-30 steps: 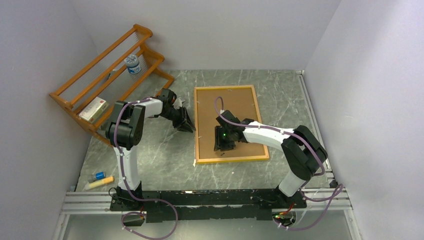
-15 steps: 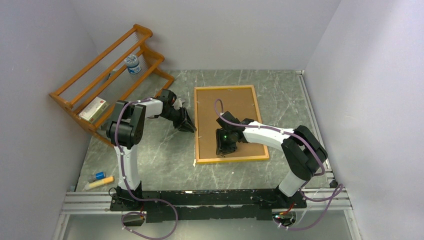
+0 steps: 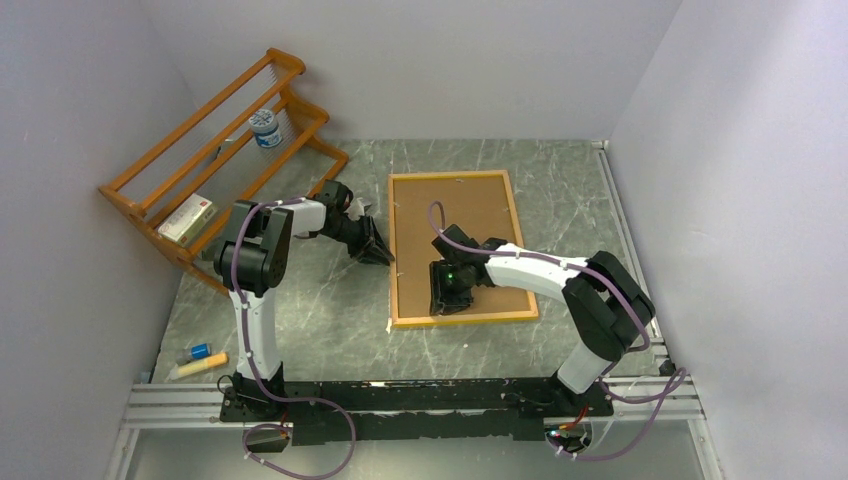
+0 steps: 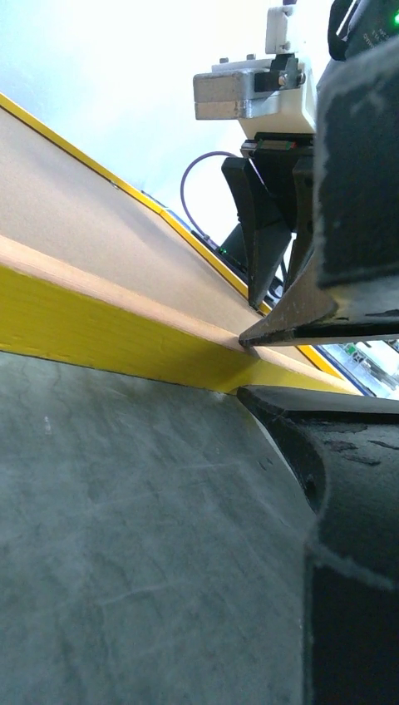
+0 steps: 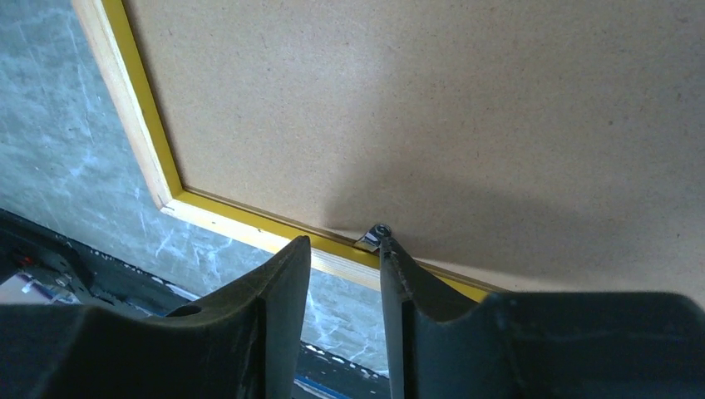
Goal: Put the photo into the frame
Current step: Install the photo frame at the center of the board.
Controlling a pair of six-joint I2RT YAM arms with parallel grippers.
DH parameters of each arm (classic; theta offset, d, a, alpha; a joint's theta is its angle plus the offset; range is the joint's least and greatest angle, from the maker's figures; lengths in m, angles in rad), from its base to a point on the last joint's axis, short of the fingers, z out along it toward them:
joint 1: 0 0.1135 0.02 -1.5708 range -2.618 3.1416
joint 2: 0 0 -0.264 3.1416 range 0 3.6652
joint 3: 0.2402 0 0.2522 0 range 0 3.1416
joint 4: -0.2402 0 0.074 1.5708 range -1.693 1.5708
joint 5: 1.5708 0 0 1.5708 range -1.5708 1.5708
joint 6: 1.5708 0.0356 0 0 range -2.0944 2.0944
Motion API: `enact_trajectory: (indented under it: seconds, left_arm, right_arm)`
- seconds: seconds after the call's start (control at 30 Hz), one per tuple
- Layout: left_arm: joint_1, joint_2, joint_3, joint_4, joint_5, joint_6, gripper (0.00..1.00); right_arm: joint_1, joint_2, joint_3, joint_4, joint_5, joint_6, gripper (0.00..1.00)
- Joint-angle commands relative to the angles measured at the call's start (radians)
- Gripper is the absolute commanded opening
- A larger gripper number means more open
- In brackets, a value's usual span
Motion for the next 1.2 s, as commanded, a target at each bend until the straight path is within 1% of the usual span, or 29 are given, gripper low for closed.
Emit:
enact_trajectory:
  seconds: [0.0, 0.13, 0.27, 0.37, 0.47, 0.57, 0.63, 0.83, 0.97, 1.17]
  left_arm:
    - [-0.005, 0.018, -0.025, 0.002, -0.067, 0.015, 0.29]
    - [-0.005, 0.003, -0.019, -0.002, -0.068, 0.025, 0.37]
    - [-0.005, -0.022, -0.013, 0.012, -0.049, 0.034, 0.49]
    - [-0.004, -0.044, -0.003, 0.011, -0.053, 0.057, 0.60]
    - [-0.004, -0.053, 0.024, -0.025, -0.082, 0.092, 0.65]
    - [-0.004, -0.045, 0.049, -0.052, -0.084, 0.113, 0.64]
    - [-0.004, -0.034, 0.055, -0.053, -0.072, 0.112, 0.60]
    - [-0.004, -0.011, 0.049, -0.044, -0.060, 0.116, 0.55]
    - [-0.005, -0.007, 0.043, -0.023, -0.057, 0.132, 0.53]
    - [-0.004, 0.033, 0.075, -0.059, -0.068, 0.172, 0.49]
  right_arm:
    - [0.011, -0.041, 0.040, -0.071, 0.090, 0.041, 0.42]
    - [0.009, -0.111, 0.089, -0.072, 0.211, 0.070, 0.48]
    - [-0.024, -0.153, 0.126, -0.001, 0.326, 0.087, 0.51]
    - [-0.093, -0.146, 0.155, 0.080, 0.349, 0.096, 0.53]
    - [-0.182, -0.101, 0.205, 0.170, 0.338, 0.120, 0.53]
    - [-0.256, -0.020, 0.271, 0.260, 0.315, 0.150, 0.53]
    - [-0.290, 0.041, 0.327, 0.309, 0.306, 0.167, 0.53]
    - [-0.369, 0.235, 0.486, 0.376, 0.313, 0.195, 0.53]
    - [-0.405, 0.353, 0.578, 0.429, 0.300, 0.191, 0.52]
    - [-0.441, 0.545, 0.729, 0.484, 0.241, 0.181, 0.51]
